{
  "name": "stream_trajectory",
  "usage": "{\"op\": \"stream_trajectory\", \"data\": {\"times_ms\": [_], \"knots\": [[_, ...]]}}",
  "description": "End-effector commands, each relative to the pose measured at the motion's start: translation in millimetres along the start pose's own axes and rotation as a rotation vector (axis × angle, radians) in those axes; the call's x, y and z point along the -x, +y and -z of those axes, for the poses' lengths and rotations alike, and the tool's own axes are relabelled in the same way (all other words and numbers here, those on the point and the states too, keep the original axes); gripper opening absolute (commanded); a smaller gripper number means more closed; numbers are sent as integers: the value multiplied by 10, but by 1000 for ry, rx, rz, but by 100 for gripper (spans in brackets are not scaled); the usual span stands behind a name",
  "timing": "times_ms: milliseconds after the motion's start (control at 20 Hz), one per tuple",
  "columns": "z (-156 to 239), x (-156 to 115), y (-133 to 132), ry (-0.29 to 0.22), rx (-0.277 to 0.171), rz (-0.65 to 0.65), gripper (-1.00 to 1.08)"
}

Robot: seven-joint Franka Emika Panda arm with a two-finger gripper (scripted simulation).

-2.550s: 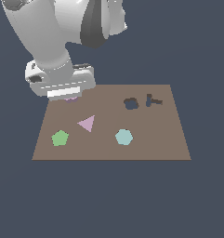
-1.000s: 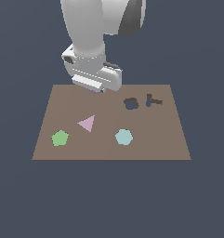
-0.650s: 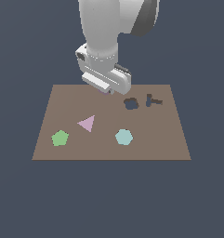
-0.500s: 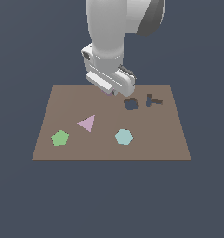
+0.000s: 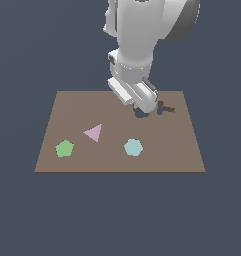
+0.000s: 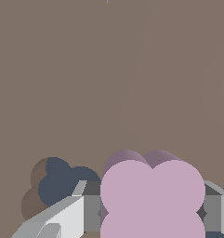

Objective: Insert a designated object into the corresponding slot on a board.

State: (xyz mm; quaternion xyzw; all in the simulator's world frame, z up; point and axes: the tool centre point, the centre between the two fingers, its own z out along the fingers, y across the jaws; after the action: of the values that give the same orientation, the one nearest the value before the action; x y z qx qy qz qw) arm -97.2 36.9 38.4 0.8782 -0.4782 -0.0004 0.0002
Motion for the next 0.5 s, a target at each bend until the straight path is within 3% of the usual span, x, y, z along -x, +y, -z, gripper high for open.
{"op": "stream_trajectory", "data": {"times_ms": [0, 450], "knots": [[6, 42, -105, 0, 0, -67, -100], [17, 112, -402, 0, 0, -238, -100]]}}
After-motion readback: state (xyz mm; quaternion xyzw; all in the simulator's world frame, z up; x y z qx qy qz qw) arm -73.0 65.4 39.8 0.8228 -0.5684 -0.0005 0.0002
